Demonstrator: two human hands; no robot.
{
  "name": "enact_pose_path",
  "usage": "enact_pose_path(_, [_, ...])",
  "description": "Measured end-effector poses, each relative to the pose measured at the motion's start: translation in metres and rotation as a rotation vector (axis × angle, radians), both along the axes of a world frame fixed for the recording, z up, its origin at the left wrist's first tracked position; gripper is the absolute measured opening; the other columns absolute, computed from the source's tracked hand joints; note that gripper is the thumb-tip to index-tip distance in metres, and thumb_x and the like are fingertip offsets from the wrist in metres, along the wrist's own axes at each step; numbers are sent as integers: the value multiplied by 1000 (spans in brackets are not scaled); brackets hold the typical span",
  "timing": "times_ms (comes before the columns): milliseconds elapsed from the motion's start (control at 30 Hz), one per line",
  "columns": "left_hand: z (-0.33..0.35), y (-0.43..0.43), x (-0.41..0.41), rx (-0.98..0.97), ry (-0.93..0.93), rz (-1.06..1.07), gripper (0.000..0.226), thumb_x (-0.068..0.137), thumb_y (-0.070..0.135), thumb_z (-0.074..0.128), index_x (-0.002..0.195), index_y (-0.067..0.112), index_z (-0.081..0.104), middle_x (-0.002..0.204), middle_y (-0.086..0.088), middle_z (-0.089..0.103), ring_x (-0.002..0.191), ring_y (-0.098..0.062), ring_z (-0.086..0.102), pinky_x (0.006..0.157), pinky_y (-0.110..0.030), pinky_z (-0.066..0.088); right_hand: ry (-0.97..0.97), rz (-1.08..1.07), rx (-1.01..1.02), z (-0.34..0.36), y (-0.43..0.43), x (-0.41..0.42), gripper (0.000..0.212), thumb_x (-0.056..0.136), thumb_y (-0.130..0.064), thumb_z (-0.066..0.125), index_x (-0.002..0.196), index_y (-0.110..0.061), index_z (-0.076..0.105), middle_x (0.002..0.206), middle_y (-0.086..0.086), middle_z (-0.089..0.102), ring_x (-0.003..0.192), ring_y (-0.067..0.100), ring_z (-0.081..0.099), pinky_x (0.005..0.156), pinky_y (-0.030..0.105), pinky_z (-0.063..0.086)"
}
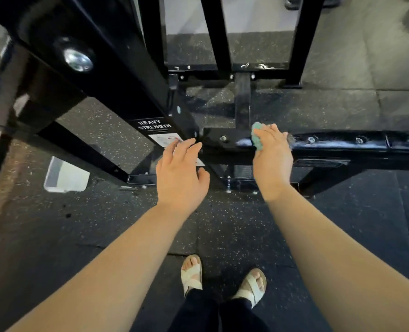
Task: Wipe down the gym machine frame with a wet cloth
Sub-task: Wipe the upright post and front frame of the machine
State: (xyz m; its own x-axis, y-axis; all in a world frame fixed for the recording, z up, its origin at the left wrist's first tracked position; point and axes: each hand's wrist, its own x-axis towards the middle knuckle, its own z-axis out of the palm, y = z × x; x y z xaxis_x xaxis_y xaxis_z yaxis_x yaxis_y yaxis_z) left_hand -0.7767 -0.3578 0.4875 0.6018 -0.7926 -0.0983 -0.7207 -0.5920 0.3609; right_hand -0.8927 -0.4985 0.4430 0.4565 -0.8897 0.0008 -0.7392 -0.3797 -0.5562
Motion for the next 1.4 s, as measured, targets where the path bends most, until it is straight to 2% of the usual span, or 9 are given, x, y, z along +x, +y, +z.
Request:
enact_pose_path(133, [12,18,19,-141,31,98,41,85,17,53,125,14,54,133,-3,48,129,-24,36,104,-36,30,97,333,-2,10,40,60,54,85,11,48,133,-14,50,137,8,48,131,27,41,99,34,41])
enact_pose_path(267, [27,28,35,-190,163,198,41,88,13,54,128,16,48,134,-2,43,126,-21,35,103,-29,29,126,556,-73,5,30,54,69,83,19,44,143,-14,41,151,2,35,145,16,19,117,24,7])
enact_pose_path(433, [58,37,48,-282,195,183,43,90,17,54,132,22,44,133,4,40,122,-17,40,101,-29,35,8,120,166,18,35,54,53,91,10,45,136,-17,51,145,6,45,136,24,38,105,30,36])
enact_pose_path(633, [96,50,64,-352,94,114,43,89,17,56,130,25,46,131,9,40,110,-27,51,90,-30,45,-646,-458,701,63,90,115,29,100,-29,44,120,-15,61,105,0,63,99,15,57,85,26,44])
enact_pose_path(767, [117,49,69,-459,-22,36,42,83,11,57,125,15,53,127,1,47,122,-13,39,97,-7,22,-917,-261,605,135,93,133,27,98,-40,46,119,-31,61,105,-16,62,101,-1,57,89,17,47])
enact_pose_path(867, [129,50,74,-471,-93,39,43,81,13,56,123,13,55,124,-2,51,121,-15,38,100,-15,22,-997,-85,608,147,106,142,39,99,-42,41,137,-32,47,128,-21,53,115,-12,47,99,11,39])
enact_pose_path(933, [134,55,75,-450,-78,33,43,83,9,60,126,16,53,126,0,50,123,-15,38,101,-18,25,-933,-78,556,133,117,141,51,98,-45,39,146,-28,34,143,-10,44,126,-2,43,110,25,34])
enact_pose_path(1100, [159,63,79,-489,-87,-19,38,82,11,56,120,16,57,122,1,52,120,-17,42,98,-15,25,-988,-209,691,172,113,151,41,100,-42,34,130,-20,50,126,-2,56,116,12,51,108,41,38])
enact_pose_path(1400, [215,61,97,-740,-145,75,45,81,19,51,124,7,48,132,-10,39,123,-21,39,104,-27,34,-899,-190,456,209,125,158,48,99,-41,38,131,-7,51,113,7,60,105,20,56,91,29,43])
